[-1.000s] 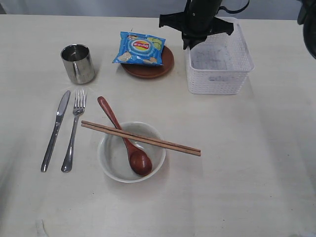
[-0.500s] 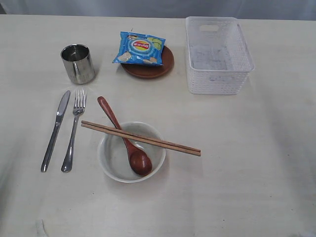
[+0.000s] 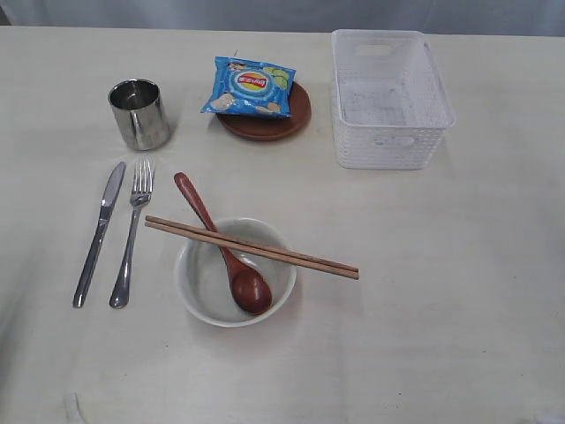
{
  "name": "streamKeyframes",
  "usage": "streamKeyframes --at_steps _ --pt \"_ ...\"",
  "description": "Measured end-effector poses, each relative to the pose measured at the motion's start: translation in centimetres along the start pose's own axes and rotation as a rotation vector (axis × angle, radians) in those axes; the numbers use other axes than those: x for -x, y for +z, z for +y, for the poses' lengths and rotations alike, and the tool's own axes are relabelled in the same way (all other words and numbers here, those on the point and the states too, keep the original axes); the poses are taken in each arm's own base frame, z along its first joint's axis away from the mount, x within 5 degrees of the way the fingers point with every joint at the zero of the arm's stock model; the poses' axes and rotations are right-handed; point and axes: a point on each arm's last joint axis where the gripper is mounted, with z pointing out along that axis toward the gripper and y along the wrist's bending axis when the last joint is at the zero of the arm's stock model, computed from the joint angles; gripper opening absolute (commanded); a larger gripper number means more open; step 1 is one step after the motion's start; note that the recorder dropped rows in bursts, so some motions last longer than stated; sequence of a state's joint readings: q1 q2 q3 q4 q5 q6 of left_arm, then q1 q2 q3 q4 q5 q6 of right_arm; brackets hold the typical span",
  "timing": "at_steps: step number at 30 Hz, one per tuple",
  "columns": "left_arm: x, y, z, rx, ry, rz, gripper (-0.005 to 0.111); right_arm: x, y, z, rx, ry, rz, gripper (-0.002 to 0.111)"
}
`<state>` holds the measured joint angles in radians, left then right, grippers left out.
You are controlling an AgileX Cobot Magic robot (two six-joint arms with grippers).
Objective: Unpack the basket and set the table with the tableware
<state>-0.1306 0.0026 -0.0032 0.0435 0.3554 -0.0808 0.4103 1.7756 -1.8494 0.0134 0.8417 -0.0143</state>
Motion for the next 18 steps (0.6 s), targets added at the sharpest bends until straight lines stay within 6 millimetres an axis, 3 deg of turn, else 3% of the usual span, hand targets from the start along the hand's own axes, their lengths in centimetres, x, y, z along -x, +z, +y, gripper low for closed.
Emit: streamKeyframes --at_steps 1,2,3,4,5,6,8,10,15,18 --pt "0.0 0.0 0.0 0.000 0.000 0.000 0.000 -0.2 -1.5 0.0 0.001 0.000 -0.048 0.000" --pt "0.0 0.0 0.0 0.000 0.000 0.000 0.000 -1.8 -4.0 0.1 0.002 0.005 -0.135 0.000" --pt "0.0 0.0 0.0 0.000 0.000 0.000 0.000 -3.0 -4.6 0.1 0.001 0.009 -0.163 0.000" --pt "0.0 0.0 0.0 0.000 0.000 0.000 0.000 -4.9 -7.1 0.1 -0.001 0.021 -0.323 0.000" --pt "0.0 0.0 0.0 0.000 0.000 0.000 0.000 -5.6 -8.0 0.1 -0.002 0.021 -0.406 0.000" --pt "0.0 0.0 0.0 0.000 0.000 0.000 0.000 -6.8 -10.1 0.0 -0.012 -0.001 -0.623 0.000" --pt "0.0 0.0 0.0 0.000 0.000 0.000 0.000 -8.4 -12.0 0.1 -0.042 -0.065 -0.809 0.000" --pt "0.0 0.0 0.0 0.000 0.000 0.000 0.000 -10.6 -12.6 0.1 -0.047 -0.093 -0.766 0.000" --pt "0.0 0.0 0.0 0.000 0.000 0.000 0.000 -17.9 -12.4 0.2 -0.023 -0.100 -0.264 0.000" --pt "0.0 0.0 0.0 0.000 0.000 0.000 0.000 -20.1 -12.5 0.2 -0.014 -0.100 -0.111 0.000"
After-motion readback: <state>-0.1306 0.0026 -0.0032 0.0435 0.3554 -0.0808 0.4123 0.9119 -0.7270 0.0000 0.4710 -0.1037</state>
